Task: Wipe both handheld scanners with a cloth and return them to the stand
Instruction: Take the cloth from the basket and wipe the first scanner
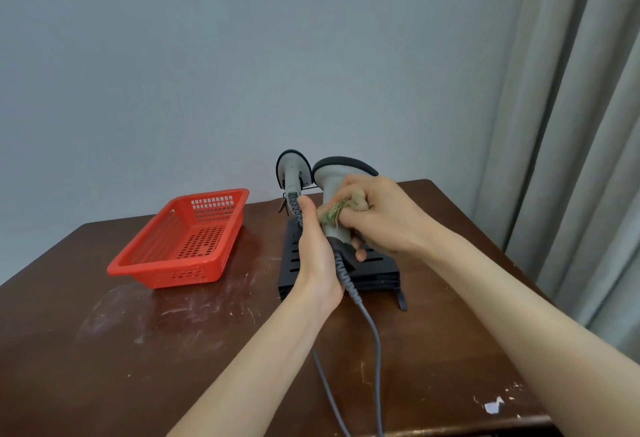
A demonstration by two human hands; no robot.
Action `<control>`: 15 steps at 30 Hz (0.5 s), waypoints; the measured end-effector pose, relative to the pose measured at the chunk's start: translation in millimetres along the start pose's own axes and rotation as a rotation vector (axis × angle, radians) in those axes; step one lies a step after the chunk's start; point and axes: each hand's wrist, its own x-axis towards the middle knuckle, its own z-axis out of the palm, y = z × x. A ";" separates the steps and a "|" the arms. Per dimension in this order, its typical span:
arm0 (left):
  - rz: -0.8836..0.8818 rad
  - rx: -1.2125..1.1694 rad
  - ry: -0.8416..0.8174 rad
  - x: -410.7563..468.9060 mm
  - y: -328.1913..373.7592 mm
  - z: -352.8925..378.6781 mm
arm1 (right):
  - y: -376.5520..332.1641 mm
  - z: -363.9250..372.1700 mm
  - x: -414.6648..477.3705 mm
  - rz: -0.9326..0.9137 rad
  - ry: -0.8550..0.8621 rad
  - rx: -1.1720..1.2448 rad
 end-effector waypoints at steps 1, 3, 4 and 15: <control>-0.005 0.002 0.002 0.5 -0.1 -1.0 | -0.3 1.0 -2.5 0.019 -0.031 0.033; -0.031 -0.008 -0.009 -0.9 -0.1 -1.0 | 0.0 -1.1 -0.4 0.028 -0.010 0.042; -0.051 -0.016 -0.017 -2.0 0.1 -0.2 | 1.3 -3.7 3.9 0.008 0.039 -0.012; -0.123 -0.071 -0.006 1.4 0.2 -1.5 | -2.7 -7.6 -3.6 0.069 -0.063 0.104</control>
